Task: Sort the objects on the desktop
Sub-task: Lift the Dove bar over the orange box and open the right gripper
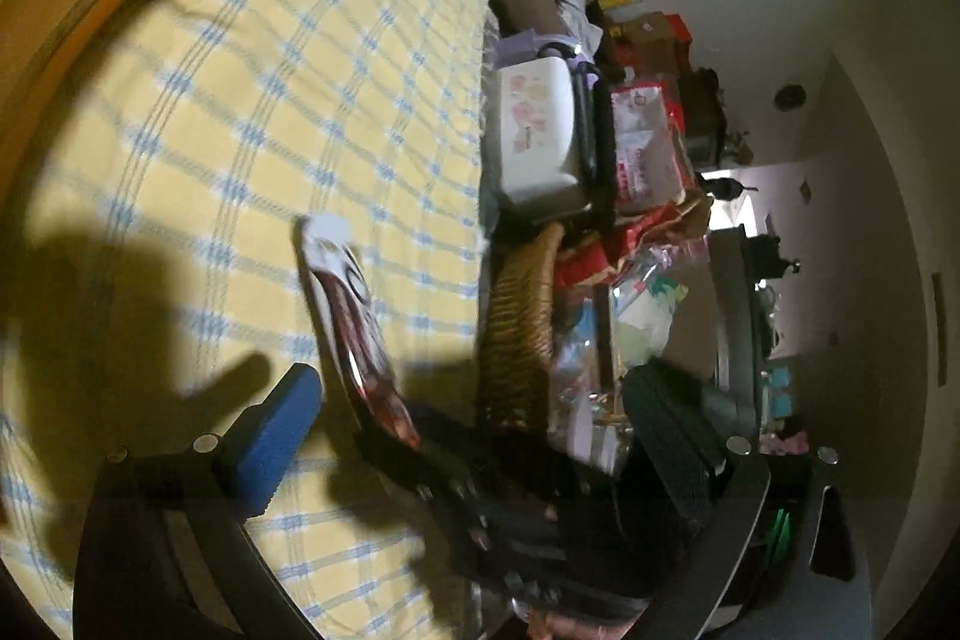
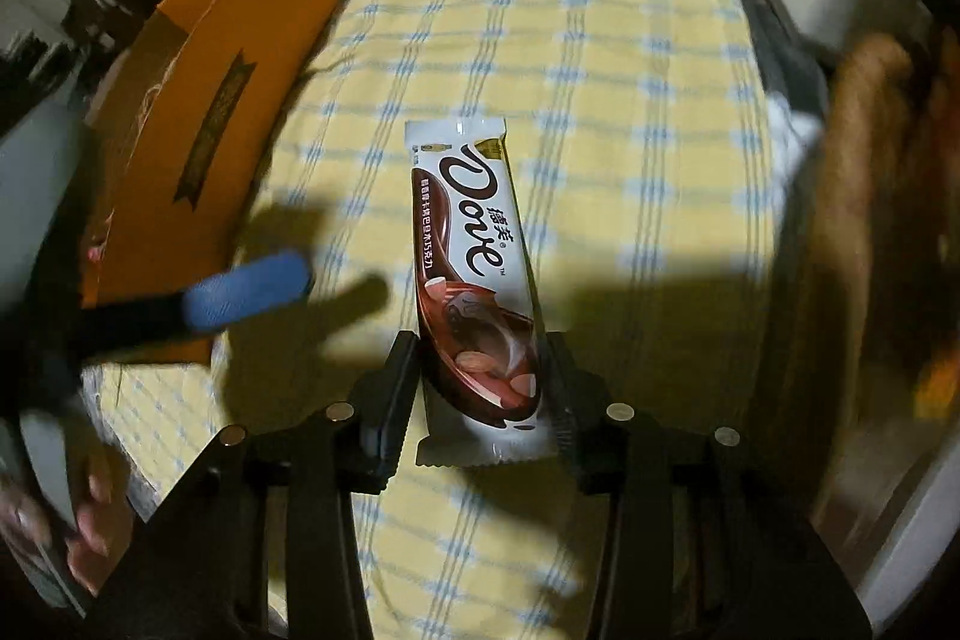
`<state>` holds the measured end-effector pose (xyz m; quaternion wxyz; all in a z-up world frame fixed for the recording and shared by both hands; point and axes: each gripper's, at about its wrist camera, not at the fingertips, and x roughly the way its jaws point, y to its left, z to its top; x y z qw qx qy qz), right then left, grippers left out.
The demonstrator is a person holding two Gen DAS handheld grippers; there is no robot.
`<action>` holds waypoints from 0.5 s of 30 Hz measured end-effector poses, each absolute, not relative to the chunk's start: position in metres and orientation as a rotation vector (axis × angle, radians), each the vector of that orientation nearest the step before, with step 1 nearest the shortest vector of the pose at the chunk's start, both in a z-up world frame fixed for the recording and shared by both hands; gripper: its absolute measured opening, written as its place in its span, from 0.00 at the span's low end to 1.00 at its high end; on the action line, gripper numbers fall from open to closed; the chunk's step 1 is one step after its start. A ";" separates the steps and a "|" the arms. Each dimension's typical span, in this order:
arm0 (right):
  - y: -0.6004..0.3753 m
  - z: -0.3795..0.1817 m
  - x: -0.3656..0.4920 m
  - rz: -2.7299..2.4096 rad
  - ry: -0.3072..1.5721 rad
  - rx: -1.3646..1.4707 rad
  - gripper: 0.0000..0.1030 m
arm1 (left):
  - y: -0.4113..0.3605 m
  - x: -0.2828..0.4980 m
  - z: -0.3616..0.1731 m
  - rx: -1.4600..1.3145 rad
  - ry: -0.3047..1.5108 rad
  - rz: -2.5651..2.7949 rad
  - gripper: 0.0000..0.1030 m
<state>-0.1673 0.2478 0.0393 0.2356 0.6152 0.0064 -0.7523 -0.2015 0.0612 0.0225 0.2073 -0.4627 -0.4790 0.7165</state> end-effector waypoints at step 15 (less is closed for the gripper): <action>0.265 0.035 -0.126 -2.063 -0.313 1.578 0.37 | 0.074 -0.165 -0.003 -1.280 -1.339 1.927 0.27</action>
